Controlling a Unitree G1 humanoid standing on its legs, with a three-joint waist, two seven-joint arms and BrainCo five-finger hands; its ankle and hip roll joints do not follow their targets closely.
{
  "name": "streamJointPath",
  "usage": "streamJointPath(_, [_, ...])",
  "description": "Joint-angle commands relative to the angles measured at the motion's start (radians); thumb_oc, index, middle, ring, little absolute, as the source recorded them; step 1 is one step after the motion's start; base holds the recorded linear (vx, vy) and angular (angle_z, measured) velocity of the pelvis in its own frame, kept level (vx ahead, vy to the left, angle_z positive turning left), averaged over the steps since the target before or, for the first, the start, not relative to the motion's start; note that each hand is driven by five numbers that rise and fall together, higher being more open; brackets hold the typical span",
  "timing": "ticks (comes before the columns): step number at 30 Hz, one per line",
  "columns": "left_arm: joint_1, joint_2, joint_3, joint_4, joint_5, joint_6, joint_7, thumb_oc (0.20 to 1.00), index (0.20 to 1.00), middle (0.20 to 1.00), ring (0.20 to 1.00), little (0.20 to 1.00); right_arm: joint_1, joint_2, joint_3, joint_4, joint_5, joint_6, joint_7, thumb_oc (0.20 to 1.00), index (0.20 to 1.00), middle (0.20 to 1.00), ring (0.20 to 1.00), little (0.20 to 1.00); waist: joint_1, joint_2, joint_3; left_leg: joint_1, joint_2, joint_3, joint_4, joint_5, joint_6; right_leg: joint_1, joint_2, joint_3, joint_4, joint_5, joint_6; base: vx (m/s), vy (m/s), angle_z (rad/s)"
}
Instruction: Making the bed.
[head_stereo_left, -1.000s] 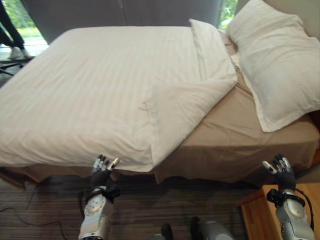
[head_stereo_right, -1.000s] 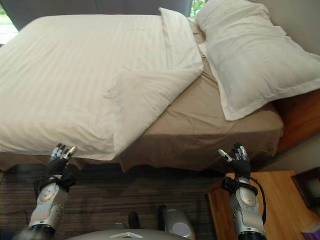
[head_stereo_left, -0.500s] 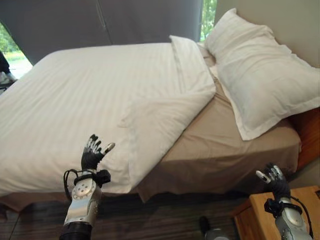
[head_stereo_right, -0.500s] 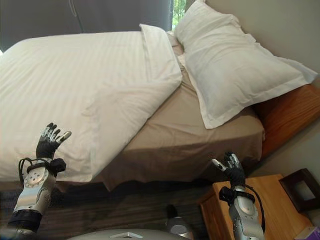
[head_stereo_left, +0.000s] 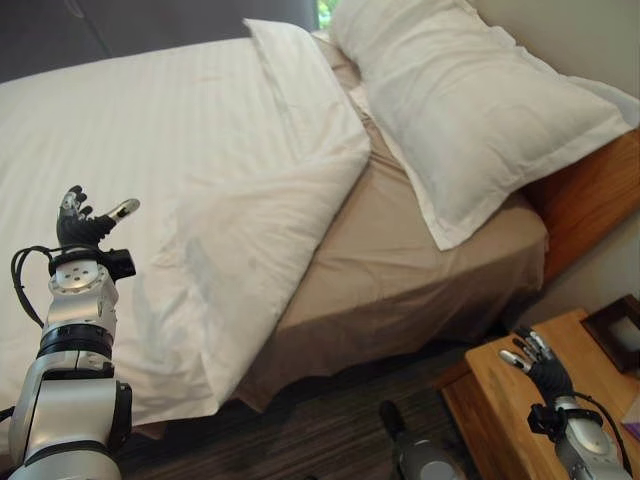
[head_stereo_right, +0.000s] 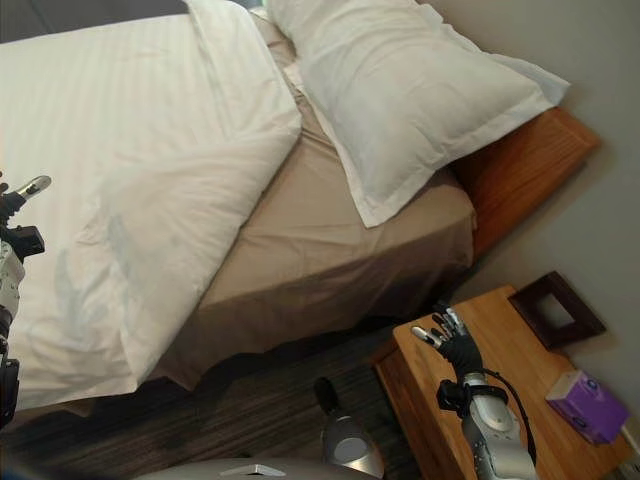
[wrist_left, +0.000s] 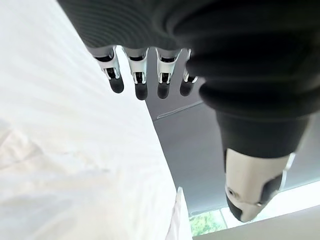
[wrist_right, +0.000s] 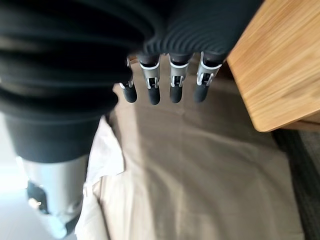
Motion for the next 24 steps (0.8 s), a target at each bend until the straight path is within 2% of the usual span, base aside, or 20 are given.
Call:
streamJointPath(1, [-0.140, 0.096, -0.044, 0.047, 0.001, -0.021, -0.004, 1.000, 1.000, 1.000, 1.000, 1.000, -0.091, -0.041, -0.022, -0.047, 0.067, -0.067, 0.007, 1.000, 1.000, 1.000, 1.000, 1.000, -0.018, -0.020, 0.073, -0.040, 0.003, -0.058, 0.007, 0.057, -0.007, -0.011, 0.005, -0.030, 0.038, -0.056, 0.061, -0.12, 0.021, -0.24])
streamJointPath(3, [-0.162, 0.117, -0.049, 0.070, 0.003, -0.018, -0.007, 1.000, 1.000, 1.000, 1.000, 1.000, -0.100, -0.039, -0.012, -0.041, 0.069, -0.067, 0.008, 1.000, 1.000, 1.000, 1.000, 1.000, -0.020, -0.023, 0.077, -0.056, 0.005, -0.049, 0.007, 0.060, -0.010, -0.028, 0.010, -0.022, 0.034, -0.047, 0.060, -0.04, -0.012, -0.12])
streamJointPath(8, [-0.280, 0.137, -0.089, 0.107, -0.012, -0.006, 0.012, 1.000, 1.000, 1.000, 1.000, 1.000, -0.162, -0.039, 0.041, -0.040, 0.071, -0.075, -0.015, 1.000, 1.000, 1.000, 1.000, 1.000, -0.031, -0.040, 0.146, -0.137, 0.016, -0.021, 0.007, 0.067, -0.023, -0.119, 0.025, -0.010, 0.026, -0.025, 0.064, -0.04, -0.011, -0.15])
streamJointPath(10, [-0.288, 0.139, -0.092, 0.119, -0.009, -0.004, 0.014, 1.000, 1.000, 1.000, 1.000, 1.000, -0.171, -0.034, 0.048, -0.041, 0.072, -0.078, -0.021, 1.000, 1.000, 1.000, 1.000, 1.000, -0.032, -0.045, 0.154, -0.147, 0.017, -0.016, 0.007, 0.068, -0.025, -0.131, 0.027, -0.007, 0.026, -0.022, 0.065, -0.04, -0.030, -0.25])
streamJointPath(15, [-0.275, 0.058, -0.092, 0.120, -0.061, 0.015, -0.027, 1.000, 1.000, 1.000, 1.000, 1.000, -0.184, -0.019, 0.057, -0.037, 0.062, -0.076, -0.051, 1.000, 1.000, 1.000, 1.000, 1.000, -0.036, -0.043, 0.203, -0.177, 0.017, -0.012, 0.007, 0.070, -0.030, -0.160, 0.026, -0.013, 0.026, -0.017, 0.065, -0.01, -0.024, -0.13])
streamJointPath(19, [-0.297, 0.007, -0.169, 0.092, -0.014, 0.025, -0.071, 1.000, 1.000, 1.000, 1.000, 1.000, -0.189, -0.019, 0.057, -0.028, 0.047, -0.068, -0.056, 1.000, 1.000, 1.000, 1.000, 1.000, -0.041, -0.026, 0.225, -0.177, 0.014, -0.006, 0.007, 0.066, -0.032, -0.165, 0.027, -0.009, 0.025, -0.014, 0.065, 0.00, 0.000, 0.00])
streamJointPath(20, [-0.310, -0.013, -0.203, 0.073, 0.012, 0.029, -0.082, 0.322, 0.322, 0.322, 0.322, 0.322, -0.186, -0.022, 0.053, -0.034, 0.043, -0.068, -0.054, 1.000, 1.000, 1.000, 1.000, 1.000, -0.043, -0.017, 0.225, -0.176, 0.013, -0.003, 0.007, 0.062, -0.033, -0.164, 0.025, -0.008, 0.023, -0.016, 0.065, 0.00, 0.000, 0.00])
streamJointPath(21, [-0.310, -0.013, -0.203, 0.073, 0.012, 0.029, -0.082, 0.200, 0.200, 0.200, 0.200, 0.200, -0.186, -0.021, 0.053, -0.034, 0.043, -0.068, -0.054, 1.000, 1.000, 1.000, 1.000, 1.000, -0.043, -0.017, 0.225, -0.176, 0.013, -0.003, 0.007, 0.062, -0.033, -0.164, 0.025, -0.007, 0.023, -0.016, 0.065, 0.00, 0.000, 0.00])
streamJointPath(23, [-0.330, -0.037, -0.248, 0.011, 0.047, 0.023, -0.083, 0.200, 0.200, 0.200, 0.200, 0.200, -0.176, -0.024, 0.043, -0.035, 0.034, -0.066, -0.047, 1.000, 1.000, 1.000, 1.000, 1.000, -0.046, -0.002, 0.222, -0.168, 0.011, -0.003, 0.007, 0.059, -0.033, -0.158, 0.022, -0.010, 0.022, -0.018, 0.068, 0.05, -0.008, 0.03])
streamJointPath(24, [-0.307, -0.058, -0.282, -0.153, 0.037, -0.004, -0.078, 0.200, 0.200, 0.200, 0.200, 0.200, -0.158, -0.022, 0.029, -0.041, 0.027, -0.066, -0.044, 1.000, 1.000, 1.000, 1.000, 1.000, -0.039, 0.015, 0.217, -0.160, 0.007, -0.009, 0.007, 0.056, -0.032, -0.149, 0.018, -0.016, 0.020, -0.025, 0.067, 0.06, -0.017, 0.05])
